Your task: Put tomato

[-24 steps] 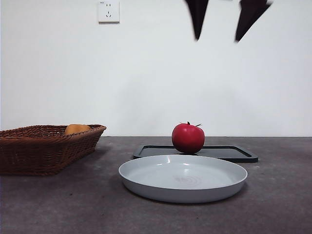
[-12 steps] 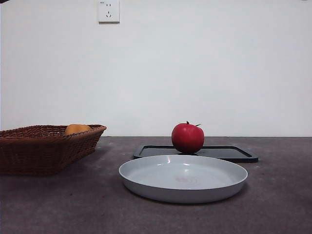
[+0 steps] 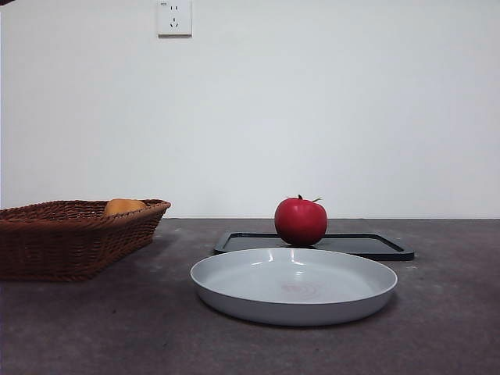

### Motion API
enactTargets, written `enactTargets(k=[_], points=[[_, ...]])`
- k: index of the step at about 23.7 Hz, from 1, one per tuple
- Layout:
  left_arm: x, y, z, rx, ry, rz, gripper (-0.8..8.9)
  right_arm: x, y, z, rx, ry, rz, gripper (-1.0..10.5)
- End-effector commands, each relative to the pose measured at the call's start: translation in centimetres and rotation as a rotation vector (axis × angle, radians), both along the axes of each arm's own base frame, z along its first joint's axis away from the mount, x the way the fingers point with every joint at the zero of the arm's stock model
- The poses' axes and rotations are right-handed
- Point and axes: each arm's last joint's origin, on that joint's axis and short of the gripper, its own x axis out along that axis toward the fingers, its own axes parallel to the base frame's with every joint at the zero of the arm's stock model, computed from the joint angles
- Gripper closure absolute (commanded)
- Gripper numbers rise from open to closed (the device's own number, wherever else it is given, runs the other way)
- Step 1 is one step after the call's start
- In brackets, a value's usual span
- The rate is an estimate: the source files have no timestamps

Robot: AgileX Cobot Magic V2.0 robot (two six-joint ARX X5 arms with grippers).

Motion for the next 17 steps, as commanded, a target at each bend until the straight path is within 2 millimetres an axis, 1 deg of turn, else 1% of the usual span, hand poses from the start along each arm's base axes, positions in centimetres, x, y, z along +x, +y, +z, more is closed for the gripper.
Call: enactTargets(k=[1,2,3,4,10,17], points=[[0.02,-0.16,0.28,-0.012,-0.002,0.002,4.07,0.16,0.43,0.25,0.017,-0.004,0.002,5.1],[0.01,-0.15,0.27,-0.011,-0.002,0.002,6.91,0.24,0.55,0.23,0.015,-0.001,0.003,7.4],[0.02,-0.16,0.28,-0.015,-0.001,0.005,7.94,0.26,0.54,0.23,0.013,-0.005,-0.001,9.7],[0.04,-0.18,0.31,-0.02,-0.001,0.009,8.08,0.33,0.54,0.28,0.009,-0.021,-0.017,9.3],[0.11,-0.26,0.48,-0.039,-0.013,0.012,8.07,0.36,0.54,0.63,0.046,-0.05,-0.022,9.3],[0.11,-0.26,0.48,-0.039,-0.013,0.012,8.07,0.36,0.54,0.63,0.046,-0.05,-0.022,9.3]])
